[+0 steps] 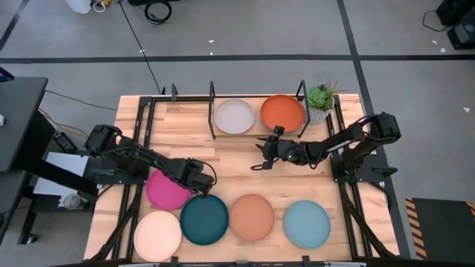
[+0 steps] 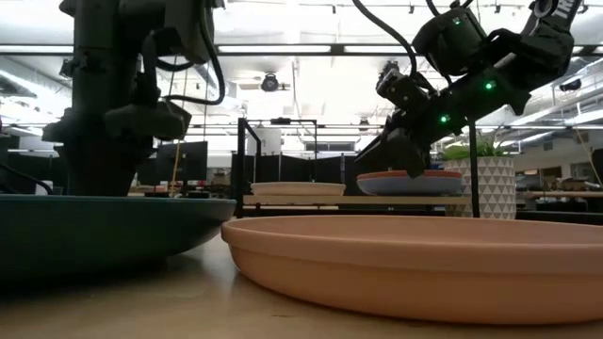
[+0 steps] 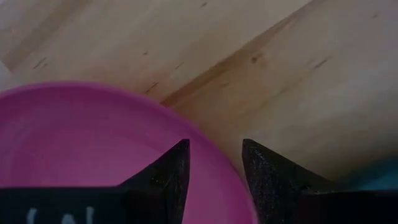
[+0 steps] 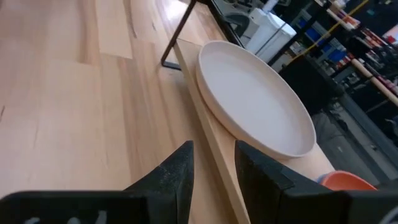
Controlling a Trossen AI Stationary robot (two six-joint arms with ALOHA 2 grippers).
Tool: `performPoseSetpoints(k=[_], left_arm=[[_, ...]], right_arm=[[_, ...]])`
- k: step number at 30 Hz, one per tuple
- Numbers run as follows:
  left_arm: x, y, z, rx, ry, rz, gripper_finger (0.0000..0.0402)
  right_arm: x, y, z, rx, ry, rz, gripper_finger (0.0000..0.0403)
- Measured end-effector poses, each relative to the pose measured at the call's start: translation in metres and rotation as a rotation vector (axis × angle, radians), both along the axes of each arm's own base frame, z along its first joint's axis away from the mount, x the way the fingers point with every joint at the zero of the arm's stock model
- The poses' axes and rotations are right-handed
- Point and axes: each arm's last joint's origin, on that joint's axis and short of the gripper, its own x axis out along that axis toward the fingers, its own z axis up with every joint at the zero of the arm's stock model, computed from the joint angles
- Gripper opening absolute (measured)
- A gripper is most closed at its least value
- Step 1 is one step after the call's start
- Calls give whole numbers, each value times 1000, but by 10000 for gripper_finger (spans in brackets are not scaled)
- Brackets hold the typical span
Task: Place and stack plates onto a shelf
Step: Stack the pink plate on top of the orange plate on the shelf
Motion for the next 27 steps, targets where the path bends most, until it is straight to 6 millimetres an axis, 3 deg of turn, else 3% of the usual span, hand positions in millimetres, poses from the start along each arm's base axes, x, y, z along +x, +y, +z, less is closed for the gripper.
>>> performPoseSetpoints(k=[5, 15, 23, 27], left_arm=[[0, 3, -2, 37, 11, -34, 125], [-1, 8, -1, 95, 30, -98, 17], [-1, 6, 1, 48, 41, -182, 12], [5, 2, 21, 3, 15, -255, 12]], right_arm=[[1, -2, 1, 3, -8, 29, 122], [1, -1, 1, 9, -10, 51, 122], [1, -1, 1, 10, -5, 51, 122], [1, -1, 0, 13, 5, 51, 122]])
